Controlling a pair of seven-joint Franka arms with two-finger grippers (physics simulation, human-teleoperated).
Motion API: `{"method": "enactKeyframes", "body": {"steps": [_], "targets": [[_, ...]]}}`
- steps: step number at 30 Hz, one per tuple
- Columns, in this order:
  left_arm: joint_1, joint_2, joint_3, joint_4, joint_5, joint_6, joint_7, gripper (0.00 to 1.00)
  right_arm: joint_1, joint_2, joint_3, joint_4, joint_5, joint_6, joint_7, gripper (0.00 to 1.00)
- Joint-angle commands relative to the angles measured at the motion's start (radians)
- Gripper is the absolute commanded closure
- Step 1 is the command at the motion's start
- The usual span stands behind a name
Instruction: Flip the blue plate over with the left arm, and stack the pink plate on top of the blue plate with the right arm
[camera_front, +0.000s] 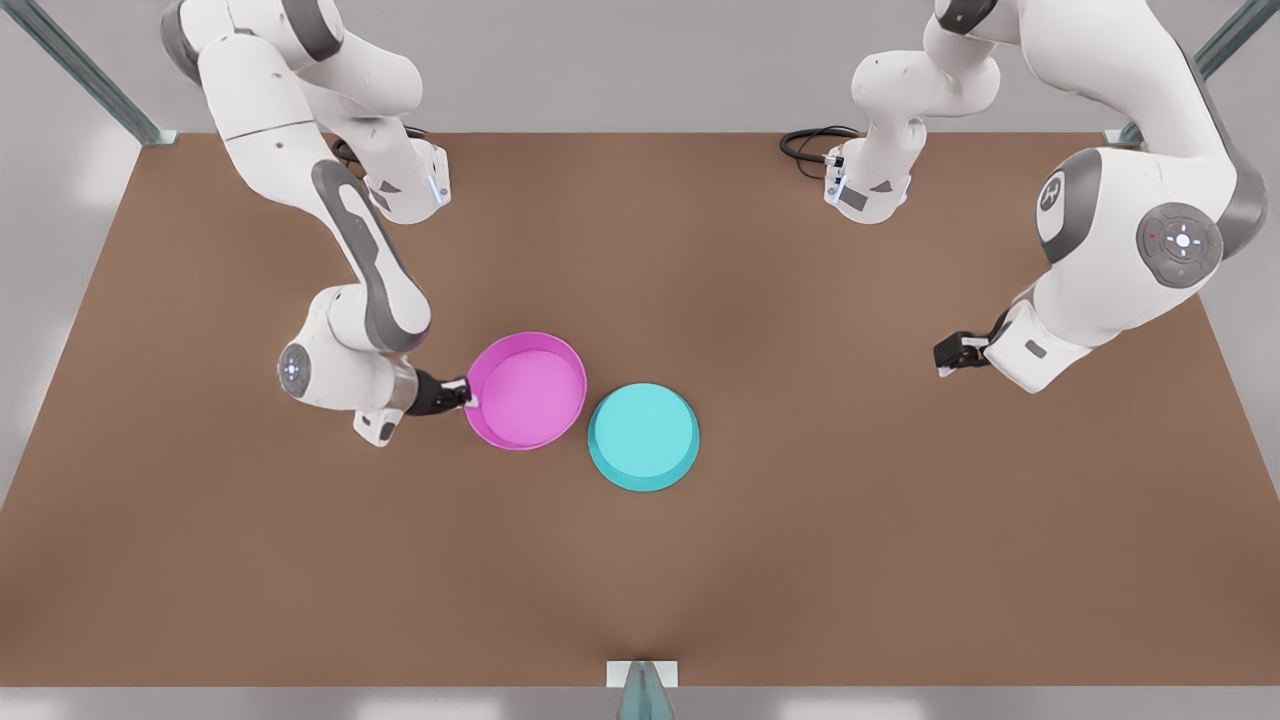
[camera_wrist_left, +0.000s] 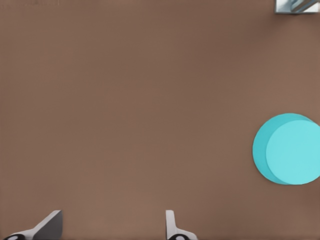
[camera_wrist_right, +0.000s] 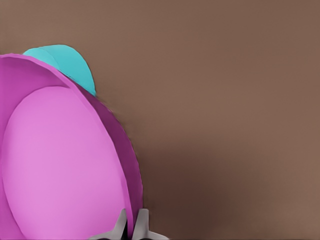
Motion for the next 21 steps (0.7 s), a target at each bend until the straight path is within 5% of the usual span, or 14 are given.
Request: {"method": "enactKeyframes", "body": {"steps": [1,11,21], "targets": [[-0.001,0.001,0.0,0.0,0.001,-0.002,0.031,0.0,0.031,0.006,0.0,0.016,0.035,0.002,0.267,0.79],[0.002,0.001,0.007,0.002,-0.002,0.004,0.044,0.0,0.217,0.27,-0.006,0.265,0.065,0.194,0.491,0.79],[0.002,0.003,0.007,0.002,-0.005,0.006,0.035,0.0,0.332,0.305,-0.049,0.306,0.058,0.246,0.528,0.79]]}}
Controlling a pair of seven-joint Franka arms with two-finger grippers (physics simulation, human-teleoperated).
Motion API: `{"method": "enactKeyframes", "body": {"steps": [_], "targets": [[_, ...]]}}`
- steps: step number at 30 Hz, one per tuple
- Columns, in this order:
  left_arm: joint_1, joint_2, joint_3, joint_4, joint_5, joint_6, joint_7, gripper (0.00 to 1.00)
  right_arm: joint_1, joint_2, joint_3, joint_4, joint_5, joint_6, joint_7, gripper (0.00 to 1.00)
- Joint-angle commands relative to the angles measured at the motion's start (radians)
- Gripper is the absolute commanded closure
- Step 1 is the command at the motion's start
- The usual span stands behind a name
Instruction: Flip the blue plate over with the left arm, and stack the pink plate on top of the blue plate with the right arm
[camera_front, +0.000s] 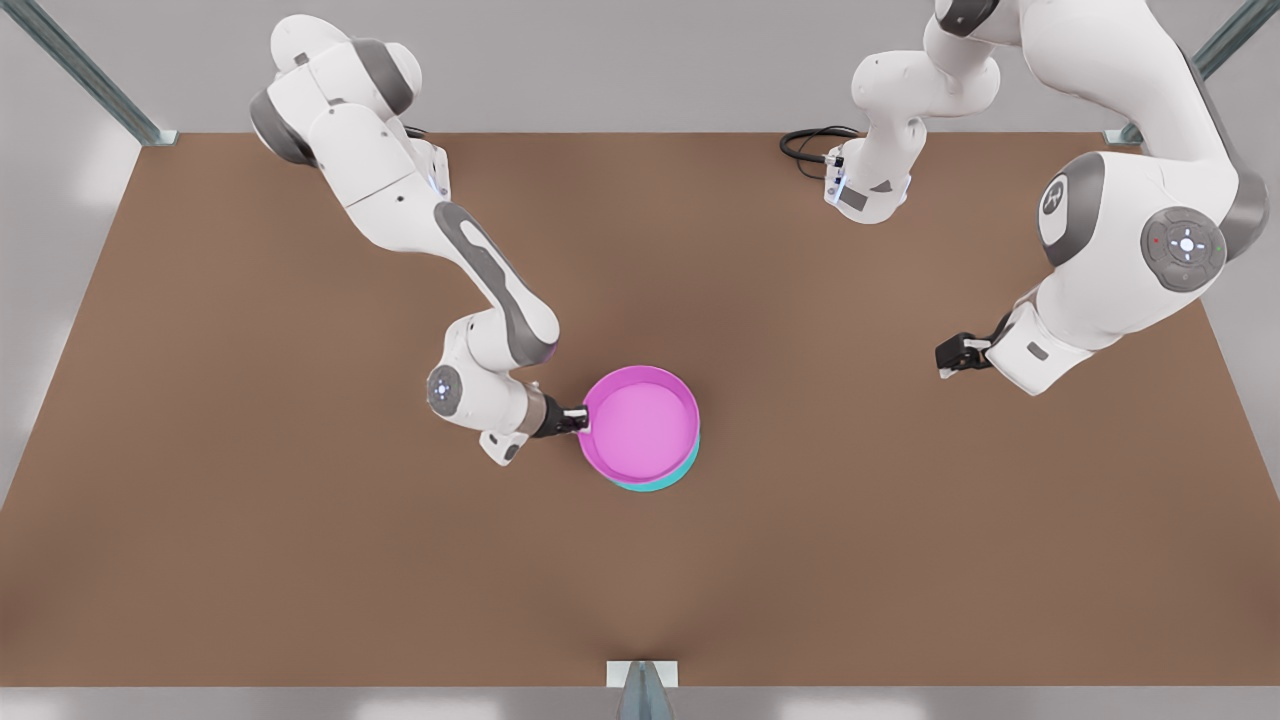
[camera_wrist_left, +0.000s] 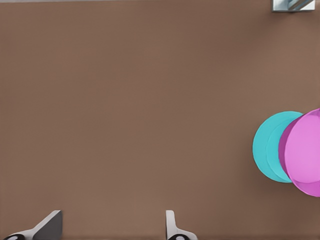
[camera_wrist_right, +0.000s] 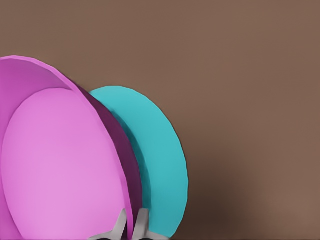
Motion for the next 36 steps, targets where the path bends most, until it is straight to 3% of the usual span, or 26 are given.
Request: {"method": "enactKeyframes", "body": {"steps": [1,5,6,7,8,13,19,20,22,23,25,28,32,36], "targets": [[0.001,-0.001,0.0,0.0,0.002,0.001,0.01,0.0,0.014,0.0,-0.007,0.0,-0.006,0.034,0.201,0.79],[0.007,-0.004,0.002,0.002,-0.007,-0.004,0.008,0.0,0.037,0.0,-0.031,-0.004,-0.007,0.04,0.201,0.79],[0.007,0.001,0.002,0.0,-0.009,-0.001,0.008,0.0,0.038,0.0,-0.033,-0.002,-0.007,0.038,0.201,0.52],[0.005,0.002,0.0,0.0,-0.009,-0.001,0.008,0.0,0.037,0.0,-0.033,-0.002,-0.007,0.04,0.201,0.08],[0.007,0.001,0.0,0.0,-0.009,-0.002,0.008,0.0,0.037,0.0,-0.034,-0.002,-0.007,0.038,0.201,0.0],[0.008,0.004,0.003,0.023,-0.004,-0.005,0.01,0.0,0.024,-0.009,-0.036,0.003,-0.007,0.026,0.201,0.0],[0.01,0.005,0.003,0.023,-0.005,-0.004,0.008,0.0,0.023,-0.126,-0.179,-0.023,-0.016,-0.051,0.201,0.0],[0.01,0.005,0.003,0.023,-0.005,-0.004,0.01,0.0,0.029,-0.164,-0.252,-0.019,-0.02,-0.148,0.201,0.0],[0.008,0.005,0.003,0.023,-0.005,-0.004,0.008,0.0,0.011,-0.184,-0.43,0.159,-0.176,-0.561,0.193,0.0],[0.01,0.005,0.003,0.022,-0.005,-0.005,0.008,0.0,0.001,-0.158,-0.455,0.264,-0.254,-0.69,0.188,0.0],[0.01,0.005,0.003,0.023,-0.005,-0.004,0.01,0.0,-0.082,-0.155,-0.459,0.472,-0.454,-0.931,0.121,0.0],[0.01,0.005,0.003,0.023,-0.005,-0.004,0.01,0.0,-0.134,-0.215,-0.462,0.612,-0.53,-1.147,0.05,0.0],[0.01,0.004,0.003,0.023,-0.005,-0.005,0.01,0.0,-0.146,-0.394,-0.45,0.52,-0.57,-1.187,0.063,0.0],[0.01,0.004,0.003,0.023,-0.005,-0.008,0.01,0.0,-0.152,-0.425,-0.439,0.489,-0.572,-1.178,0.063,0.0]]}}
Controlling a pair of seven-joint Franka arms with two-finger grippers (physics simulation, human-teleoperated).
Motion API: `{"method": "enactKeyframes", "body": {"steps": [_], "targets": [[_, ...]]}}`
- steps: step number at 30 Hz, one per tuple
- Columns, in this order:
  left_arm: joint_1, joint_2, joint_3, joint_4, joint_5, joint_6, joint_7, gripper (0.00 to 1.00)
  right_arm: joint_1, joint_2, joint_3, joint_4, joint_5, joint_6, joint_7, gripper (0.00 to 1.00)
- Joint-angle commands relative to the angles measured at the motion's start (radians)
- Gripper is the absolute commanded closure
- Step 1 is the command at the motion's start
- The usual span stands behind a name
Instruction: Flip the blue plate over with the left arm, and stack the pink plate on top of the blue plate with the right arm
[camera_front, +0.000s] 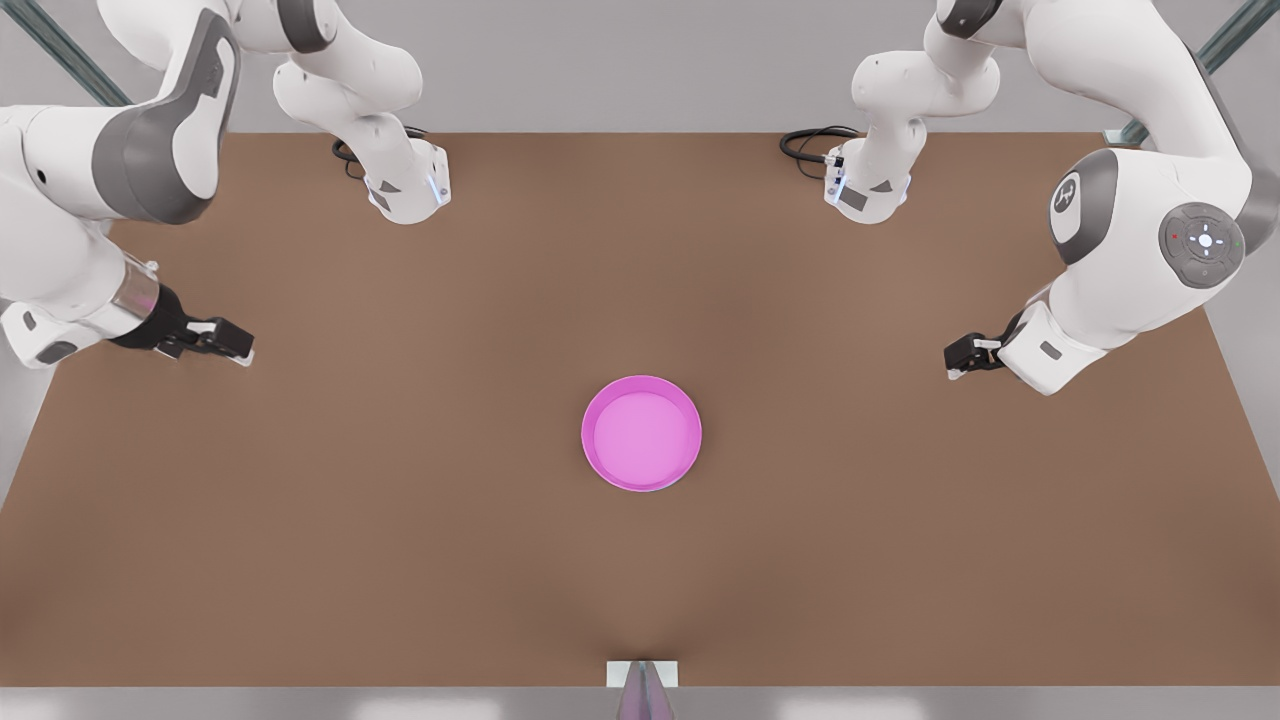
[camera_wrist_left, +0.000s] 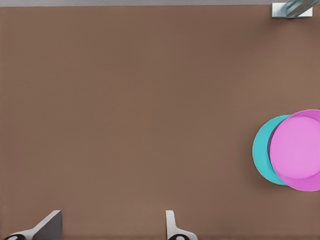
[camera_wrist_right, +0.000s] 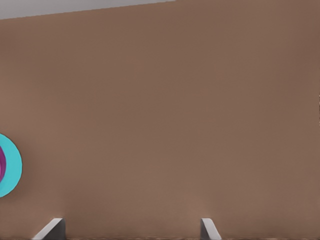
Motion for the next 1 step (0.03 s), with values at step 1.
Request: {"method": "enactKeyframes", "body": {"steps": [1], "targets": [[0.0,-0.001,0.0,0.0,0.001,0.0,0.001,0.0,-0.002,-0.012,0.002,-0.008,-0.018,-0.115,-0.048,0.0]]}}
